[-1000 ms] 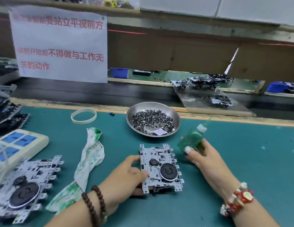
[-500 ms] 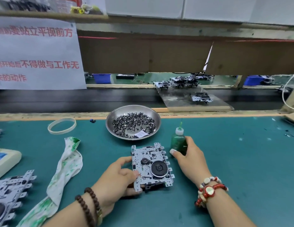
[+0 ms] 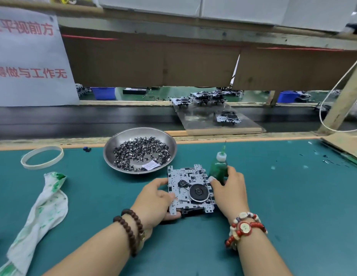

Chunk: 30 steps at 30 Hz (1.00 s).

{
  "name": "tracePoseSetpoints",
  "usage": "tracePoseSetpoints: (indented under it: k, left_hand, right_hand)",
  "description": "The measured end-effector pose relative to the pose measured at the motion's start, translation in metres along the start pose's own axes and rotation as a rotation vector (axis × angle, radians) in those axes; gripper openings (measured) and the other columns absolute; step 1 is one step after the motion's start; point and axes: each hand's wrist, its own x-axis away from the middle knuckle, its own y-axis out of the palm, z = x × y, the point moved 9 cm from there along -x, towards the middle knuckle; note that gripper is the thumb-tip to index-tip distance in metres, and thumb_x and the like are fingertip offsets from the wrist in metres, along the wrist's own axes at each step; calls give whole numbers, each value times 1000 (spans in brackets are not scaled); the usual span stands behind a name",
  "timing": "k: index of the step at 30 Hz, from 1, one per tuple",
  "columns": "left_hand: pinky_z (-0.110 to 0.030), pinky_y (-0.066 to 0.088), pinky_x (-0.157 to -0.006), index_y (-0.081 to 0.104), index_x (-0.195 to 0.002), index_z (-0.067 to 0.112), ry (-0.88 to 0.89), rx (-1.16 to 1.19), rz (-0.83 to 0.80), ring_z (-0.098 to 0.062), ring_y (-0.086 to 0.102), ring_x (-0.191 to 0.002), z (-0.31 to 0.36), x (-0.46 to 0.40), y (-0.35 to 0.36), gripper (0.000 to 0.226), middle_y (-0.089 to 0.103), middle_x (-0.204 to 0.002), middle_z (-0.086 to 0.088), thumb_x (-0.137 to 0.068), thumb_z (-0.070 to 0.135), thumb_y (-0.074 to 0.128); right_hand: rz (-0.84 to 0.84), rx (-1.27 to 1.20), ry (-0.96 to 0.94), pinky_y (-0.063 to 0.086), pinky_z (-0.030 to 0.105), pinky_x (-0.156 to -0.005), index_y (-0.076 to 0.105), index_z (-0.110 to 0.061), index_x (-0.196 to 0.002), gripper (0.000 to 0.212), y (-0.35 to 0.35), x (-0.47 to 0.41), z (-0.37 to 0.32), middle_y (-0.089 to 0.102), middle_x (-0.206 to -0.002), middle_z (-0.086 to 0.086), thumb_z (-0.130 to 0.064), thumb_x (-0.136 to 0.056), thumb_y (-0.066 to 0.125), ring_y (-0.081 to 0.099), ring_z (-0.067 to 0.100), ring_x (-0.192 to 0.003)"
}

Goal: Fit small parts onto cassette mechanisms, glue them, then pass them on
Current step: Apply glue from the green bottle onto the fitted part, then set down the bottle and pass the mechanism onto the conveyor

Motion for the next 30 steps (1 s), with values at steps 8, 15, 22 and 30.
tracePoseSetpoints:
  k: [8, 15, 22, 30]
  left_hand:
    - [-27, 58, -52, 43, -130, 9, -43, 27, 47, -22, 61, -77, 4, -24, 12, 39, 59, -107, -23, -93, -2, 46]
    - [-29, 55, -57, 40, -136, 10, -89, 40, 68, -26, 57, -97, 16, -52, 43, 45, 48, -121, -8, -94, -4, 44]
    - [-32, 55, -68, 33, -142, 11, -89, 46, 73, -31, 53, -114, 28, -76, 50, 48, 31, -146, -8, -95, 0, 41]
    - [-27, 52, -77, 27, -144, 10, 8, -1, 28, -18, 58, -89, 26, -64, 49, 50, 44, -133, -10, -97, 10, 43]
  right_hand:
    - [149, -29, 97, 27, 33, -96, 44, -8, -127, 41, -21, -8, 16, 41, -130, 13, -19, -90, 59, 35, 32, -119]
    - [213, -118, 130, 28, 31, -78, 45, -10, -119, 32, -28, -12, 27, 54, -121, 10, -20, -91, 56, 36, 30, -117]
    - [230, -95, 140, 31, 31, -78, 46, -10, -119, 32, -29, -12, 29, 56, -121, 9, -24, -92, 55, 39, 30, -115]
    - [186, -42, 130, 33, 34, -90, 41, -9, -130, 45, -24, -10, 24, 48, -130, 8, -27, -91, 55, 35, 31, -121]
